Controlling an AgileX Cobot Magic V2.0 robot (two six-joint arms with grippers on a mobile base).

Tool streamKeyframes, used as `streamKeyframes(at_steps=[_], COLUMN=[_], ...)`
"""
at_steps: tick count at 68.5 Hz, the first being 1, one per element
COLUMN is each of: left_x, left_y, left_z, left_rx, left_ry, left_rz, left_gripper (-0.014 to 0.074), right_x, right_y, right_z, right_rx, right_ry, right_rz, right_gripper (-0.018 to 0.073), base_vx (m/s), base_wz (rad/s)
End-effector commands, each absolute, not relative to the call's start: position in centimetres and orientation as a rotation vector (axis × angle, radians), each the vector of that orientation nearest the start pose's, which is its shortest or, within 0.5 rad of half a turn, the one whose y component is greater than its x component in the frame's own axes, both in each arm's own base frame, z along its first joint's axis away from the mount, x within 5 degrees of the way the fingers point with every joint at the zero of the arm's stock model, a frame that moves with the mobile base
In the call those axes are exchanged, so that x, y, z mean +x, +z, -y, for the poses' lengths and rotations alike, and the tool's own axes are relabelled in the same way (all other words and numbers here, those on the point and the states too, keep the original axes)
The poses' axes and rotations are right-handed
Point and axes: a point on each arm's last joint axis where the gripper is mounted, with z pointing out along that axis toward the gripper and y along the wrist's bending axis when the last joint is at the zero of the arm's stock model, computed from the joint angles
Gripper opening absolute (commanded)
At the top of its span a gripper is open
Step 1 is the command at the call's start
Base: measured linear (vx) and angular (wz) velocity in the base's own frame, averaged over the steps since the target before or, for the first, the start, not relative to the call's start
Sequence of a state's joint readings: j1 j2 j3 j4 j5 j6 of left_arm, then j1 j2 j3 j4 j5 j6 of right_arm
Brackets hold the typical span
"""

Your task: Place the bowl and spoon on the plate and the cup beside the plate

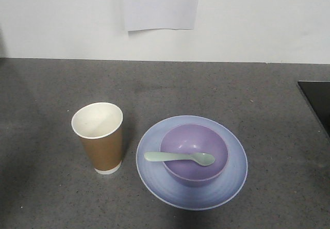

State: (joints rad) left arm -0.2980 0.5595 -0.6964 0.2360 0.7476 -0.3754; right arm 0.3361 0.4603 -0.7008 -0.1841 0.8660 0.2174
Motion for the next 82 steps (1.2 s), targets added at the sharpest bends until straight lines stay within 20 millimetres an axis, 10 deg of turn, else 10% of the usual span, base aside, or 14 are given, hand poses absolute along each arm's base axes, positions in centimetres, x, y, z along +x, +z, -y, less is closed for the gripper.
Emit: streamKeyframes(at_steps=[1, 82], left_x=[10.2, 5.4], left_y=[35.2, 21.0], left_z=[1.7, 0.1], left_rx=[0.014, -0.063], left_ry=[-0.164, -0.100], left_rz=[-1.987, -1.490], left_gripper=[-0.0008, -0.0006], right_x=[7.5, 7.5], right_y=[35.1, 35.1], right_z=[-1.2, -1.2], right_rx=[-0.167, -0.168], right_ry=[0.109, 0.110], right_rz=[-2.007, -2.006], right_gripper=[-0.0011, -0.0011], base_vx=[0.00, 0.00], base_wz=[0.00, 0.00])
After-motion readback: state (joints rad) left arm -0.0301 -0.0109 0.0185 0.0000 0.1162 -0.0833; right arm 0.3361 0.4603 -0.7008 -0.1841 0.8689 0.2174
